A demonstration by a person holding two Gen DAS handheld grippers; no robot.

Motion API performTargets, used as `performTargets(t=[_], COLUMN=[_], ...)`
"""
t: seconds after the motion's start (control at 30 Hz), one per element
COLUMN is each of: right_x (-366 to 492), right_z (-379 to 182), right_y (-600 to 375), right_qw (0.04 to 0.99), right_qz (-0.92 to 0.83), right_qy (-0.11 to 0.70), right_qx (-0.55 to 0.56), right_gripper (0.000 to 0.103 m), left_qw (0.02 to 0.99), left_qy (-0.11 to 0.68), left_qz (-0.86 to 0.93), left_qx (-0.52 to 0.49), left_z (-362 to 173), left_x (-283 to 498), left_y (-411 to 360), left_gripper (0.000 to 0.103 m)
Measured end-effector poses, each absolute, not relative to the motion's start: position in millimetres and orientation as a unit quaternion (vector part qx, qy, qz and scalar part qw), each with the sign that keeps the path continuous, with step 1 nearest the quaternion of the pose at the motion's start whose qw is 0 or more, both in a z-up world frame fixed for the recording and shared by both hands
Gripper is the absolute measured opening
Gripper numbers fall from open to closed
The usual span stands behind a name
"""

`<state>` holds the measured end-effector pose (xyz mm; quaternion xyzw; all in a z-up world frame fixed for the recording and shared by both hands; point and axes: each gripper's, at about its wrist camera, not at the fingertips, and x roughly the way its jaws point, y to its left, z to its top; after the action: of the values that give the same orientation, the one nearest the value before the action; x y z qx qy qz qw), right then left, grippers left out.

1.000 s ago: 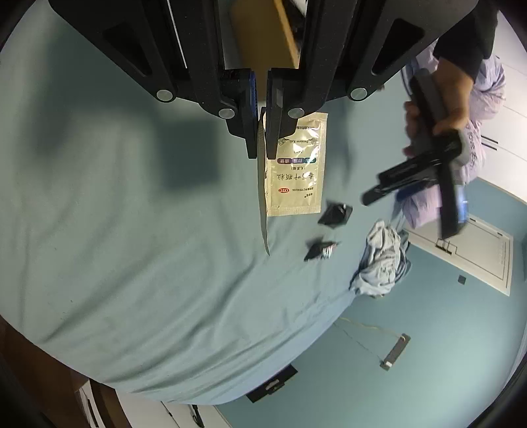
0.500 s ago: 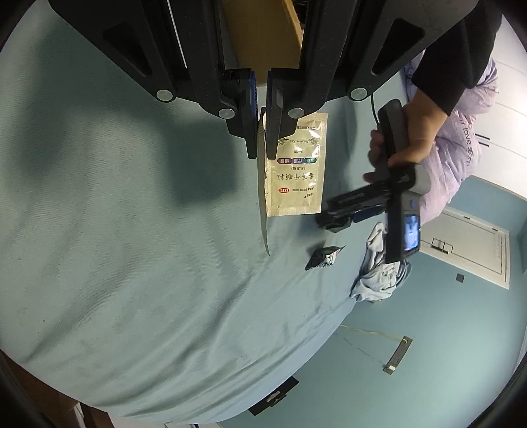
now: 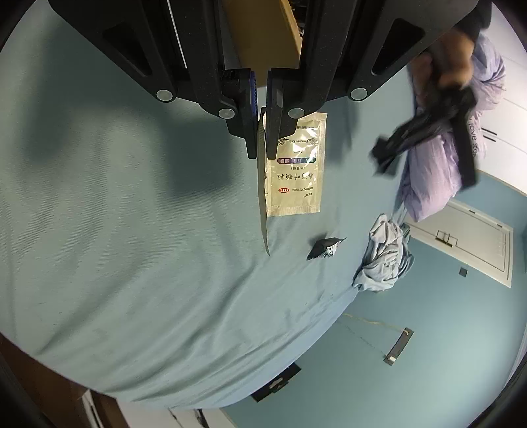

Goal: Organize snacks
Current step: 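Grasp the beige rectangular packet with the right gripper and lift it, then lower the beige packet into the box and open the right gripper while the left gripper carries a black packet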

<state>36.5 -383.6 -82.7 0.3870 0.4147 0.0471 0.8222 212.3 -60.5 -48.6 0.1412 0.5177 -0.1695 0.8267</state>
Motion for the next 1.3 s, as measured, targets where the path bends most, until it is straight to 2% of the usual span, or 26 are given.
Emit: performTargets(t=[0.13,0.37,0.5,0.7,0.87,0.9,1.0,1.13,1.3], right_x=[23.1,-21.4,-54.7,-80.5,-76.2,-73.0,-66.3,-58.6,-53.4], right_z=[-76.6,-36.5,-22.6,-28.0,-25.3,-27.8,-31.7,-26.1,-21.1], right_y=[-380.7,-363.7,-351.9,-348.0,-350.1,-349.4,-343.7,-331.8,-322.9], right_qw=[0.824,0.871,0.885,0.868,0.879,0.878,0.876,0.878,0.881], right_qz=[0.041,0.036,0.056,0.079,0.074,0.071,0.060,0.059,0.065], right_qy=[0.414,0.368,0.347,0.361,0.351,0.357,0.372,0.382,0.387], right_qx=[0.385,0.325,0.304,0.333,0.314,0.311,0.299,0.283,0.263], right_gripper=[0.002,0.002,0.002,0.002,0.002,0.002,0.002,0.002,0.002], left_qw=[0.849,0.877,0.868,0.860,0.852,0.852,0.853,0.862,0.893], left_qy=[0.484,0.435,0.424,0.415,0.423,0.422,0.429,0.426,0.398], left_qz=[-0.162,-0.192,-0.252,-0.283,-0.280,-0.279,-0.268,-0.256,-0.204], left_qx=[0.137,0.075,0.052,0.089,0.128,0.131,0.133,0.098,0.043], left_z=[-14.5,4.5,-2.7,-21.2,-38.5,-39.8,-42.2,-32.4,-12.3], left_x=[163.5,80.1,51.3,34.2,25.6,24.9,24.6,30.6,38.9], left_y=[-32.7,-20.1,-32.6,-50.3,-60.2,-61.6,-62.3,-48.1,-19.4], left_gripper=[0.043,0.043,0.043,0.043,0.044,0.048,0.071,0.082,0.085])
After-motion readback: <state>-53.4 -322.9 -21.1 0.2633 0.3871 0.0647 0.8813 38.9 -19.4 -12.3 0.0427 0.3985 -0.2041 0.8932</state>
